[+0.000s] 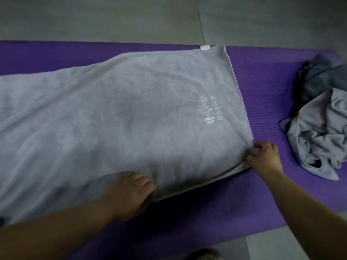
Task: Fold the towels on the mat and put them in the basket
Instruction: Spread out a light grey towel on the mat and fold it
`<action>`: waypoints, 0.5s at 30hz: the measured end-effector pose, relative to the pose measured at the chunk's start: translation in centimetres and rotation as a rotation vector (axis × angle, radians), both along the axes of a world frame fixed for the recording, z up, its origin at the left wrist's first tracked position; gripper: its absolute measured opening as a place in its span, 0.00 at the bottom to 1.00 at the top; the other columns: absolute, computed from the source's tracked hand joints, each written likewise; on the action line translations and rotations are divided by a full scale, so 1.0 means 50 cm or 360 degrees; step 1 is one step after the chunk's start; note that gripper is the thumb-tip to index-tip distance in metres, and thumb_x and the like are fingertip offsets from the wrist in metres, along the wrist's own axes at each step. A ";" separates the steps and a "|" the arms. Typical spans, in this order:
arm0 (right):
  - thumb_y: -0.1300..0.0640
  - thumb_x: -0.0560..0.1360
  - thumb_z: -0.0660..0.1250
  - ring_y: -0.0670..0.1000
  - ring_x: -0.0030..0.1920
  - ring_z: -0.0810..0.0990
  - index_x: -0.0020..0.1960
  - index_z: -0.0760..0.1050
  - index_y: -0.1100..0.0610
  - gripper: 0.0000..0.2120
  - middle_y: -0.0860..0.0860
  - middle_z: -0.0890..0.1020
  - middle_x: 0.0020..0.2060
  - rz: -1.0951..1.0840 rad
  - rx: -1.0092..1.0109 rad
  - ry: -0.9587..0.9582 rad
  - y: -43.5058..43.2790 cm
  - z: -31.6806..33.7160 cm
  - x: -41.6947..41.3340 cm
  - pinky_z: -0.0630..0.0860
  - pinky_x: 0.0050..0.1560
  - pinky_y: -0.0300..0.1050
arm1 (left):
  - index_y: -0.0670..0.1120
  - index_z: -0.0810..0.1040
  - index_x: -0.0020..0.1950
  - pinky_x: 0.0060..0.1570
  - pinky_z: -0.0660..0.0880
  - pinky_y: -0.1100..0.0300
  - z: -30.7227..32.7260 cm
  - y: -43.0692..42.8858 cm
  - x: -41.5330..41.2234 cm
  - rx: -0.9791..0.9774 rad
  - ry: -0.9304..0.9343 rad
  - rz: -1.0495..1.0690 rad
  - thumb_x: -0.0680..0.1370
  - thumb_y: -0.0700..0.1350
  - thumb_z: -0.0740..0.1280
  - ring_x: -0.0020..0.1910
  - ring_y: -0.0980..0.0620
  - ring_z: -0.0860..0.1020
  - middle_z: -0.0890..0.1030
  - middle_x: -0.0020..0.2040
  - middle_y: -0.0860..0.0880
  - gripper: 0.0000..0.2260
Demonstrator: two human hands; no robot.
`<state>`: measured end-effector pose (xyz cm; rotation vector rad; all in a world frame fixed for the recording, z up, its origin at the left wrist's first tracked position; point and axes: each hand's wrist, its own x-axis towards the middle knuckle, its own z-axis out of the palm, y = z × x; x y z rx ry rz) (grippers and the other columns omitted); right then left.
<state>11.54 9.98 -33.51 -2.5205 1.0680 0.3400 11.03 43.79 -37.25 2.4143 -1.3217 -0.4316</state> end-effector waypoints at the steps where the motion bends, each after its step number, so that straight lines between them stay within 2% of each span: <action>1: 0.68 0.72 0.64 0.61 0.61 0.68 0.61 0.68 0.68 0.18 0.66 0.67 0.62 -0.0040 0.0032 -0.0017 -0.003 0.001 0.000 0.65 0.57 0.45 | 0.52 0.72 0.35 0.35 0.65 0.68 0.005 -0.007 0.007 0.0002 0.0000 -0.0016 0.63 0.51 0.56 0.28 0.57 0.73 0.75 0.27 0.56 0.07; 4: 0.70 0.72 0.62 0.60 0.58 0.69 0.59 0.69 0.70 0.16 0.66 0.68 0.61 -0.0127 0.0015 -0.0113 -0.019 0.005 -0.005 0.63 0.52 0.42 | 0.51 0.74 0.25 0.26 0.67 0.70 0.018 -0.030 0.016 0.0047 0.0070 -0.0107 0.60 0.48 0.54 0.22 0.59 0.72 0.73 0.23 0.56 0.10; 9: 0.69 0.71 0.60 0.67 0.58 0.70 0.56 0.72 0.73 0.15 0.72 0.71 0.56 -0.0264 -0.0146 -0.0176 -0.067 0.028 -0.051 0.66 0.59 0.51 | 0.52 0.75 0.28 0.25 0.68 0.70 0.027 -0.075 -0.029 0.0189 0.0237 -0.0291 0.62 0.50 0.55 0.24 0.60 0.73 0.74 0.25 0.57 0.10; 11: 0.72 0.72 0.60 0.66 0.61 0.68 0.60 0.71 0.72 0.16 0.71 0.69 0.60 -0.0302 -0.0179 -0.0039 -0.081 0.036 -0.077 0.64 0.61 0.50 | 0.54 0.78 0.32 0.27 0.68 0.72 0.048 -0.081 -0.036 0.0229 0.0261 -0.0300 0.63 0.54 0.54 0.27 0.62 0.75 0.77 0.28 0.59 0.13; 12: 0.72 0.72 0.60 0.66 0.63 0.66 0.61 0.70 0.70 0.18 0.70 0.67 0.63 -0.0301 -0.0193 0.0035 -0.081 0.036 -0.085 0.63 0.63 0.50 | 0.55 0.80 0.37 0.31 0.70 0.72 0.060 -0.072 -0.025 0.0155 0.0280 -0.0263 0.65 0.54 0.54 0.31 0.62 0.78 0.79 0.33 0.59 0.15; 14: 0.69 0.73 0.60 0.66 0.65 0.64 0.63 0.69 0.68 0.19 0.69 0.64 0.65 -0.0271 -0.0301 0.0131 -0.049 0.038 -0.084 0.61 0.65 0.54 | 0.54 0.81 0.47 0.39 0.72 0.72 0.083 -0.026 0.011 0.0167 0.0299 -0.0228 0.70 0.53 0.56 0.39 0.60 0.80 0.81 0.42 0.58 0.15; 15: 0.65 0.74 0.59 0.67 0.65 0.63 0.64 0.68 0.68 0.19 0.68 0.64 0.65 -0.0243 -0.0368 0.0121 -0.018 0.042 -0.075 0.61 0.65 0.56 | 0.55 0.81 0.47 0.38 0.72 0.72 0.101 0.003 0.032 0.0163 0.0299 -0.0173 0.70 0.53 0.56 0.39 0.60 0.80 0.82 0.42 0.59 0.15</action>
